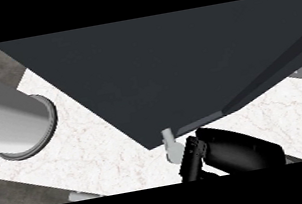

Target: Pick up the bottled water, place it into the cabinet and close the cabinet

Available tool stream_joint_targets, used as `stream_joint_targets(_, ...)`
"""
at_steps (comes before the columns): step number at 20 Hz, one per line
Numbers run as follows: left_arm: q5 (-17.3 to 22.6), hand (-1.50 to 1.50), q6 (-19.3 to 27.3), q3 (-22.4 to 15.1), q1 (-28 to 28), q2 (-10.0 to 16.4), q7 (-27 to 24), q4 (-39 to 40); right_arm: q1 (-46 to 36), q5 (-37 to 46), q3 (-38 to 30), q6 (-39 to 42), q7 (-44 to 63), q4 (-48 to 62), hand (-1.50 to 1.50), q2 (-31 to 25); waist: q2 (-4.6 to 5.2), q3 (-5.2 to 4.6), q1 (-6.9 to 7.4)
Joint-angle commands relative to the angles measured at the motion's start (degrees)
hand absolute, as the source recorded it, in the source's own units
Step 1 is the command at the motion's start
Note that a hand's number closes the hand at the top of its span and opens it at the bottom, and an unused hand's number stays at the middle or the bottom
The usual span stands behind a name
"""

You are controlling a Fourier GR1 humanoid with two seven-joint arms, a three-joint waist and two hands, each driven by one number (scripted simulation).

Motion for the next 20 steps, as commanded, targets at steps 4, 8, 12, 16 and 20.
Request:
stream_joint_targets(4,0.81,-1.50,-0.86,0.54,0.25,-0.25,0.01,1.45,-17.71,1.73,-3.01,-8.38,7.33,18.48,1.50,9.52,-0.25,0.43,-1.23)
stream_joint_targets(8,1.29,-1.50,-1.34,1.47,0.68,-0.10,-0.18,2.34,-27.23,5.27,-8.85,-16.44,4.36,26.30,1.50,9.67,-0.45,0.66,-2.63)
stream_joint_targets(12,0.81,-1.50,-1.31,1.57,1.61,-0.60,-0.64,2.83,-35.55,6.11,-11.45,-25.40,3.45,35.01,1.50,9.76,-0.67,0.68,-3.06)
stream_joint_targets(16,1.62,-1.50,-2.66,3.03,1.28,-0.05,-0.90,3.82,-41.71,5.67,-14.18,-29.46,-0.47,44.10,1.50,9.80,-0.19,0.74,-3.33)
stream_joint_targets(20,2.04,-1.50,-2.80,3.50,1.77,-0.66,-1.29,4.35,-43.61,3.55,-15.35,-34.79,-2.79,48.40,1.50,9.81,-0.14,0.80,-3.99)
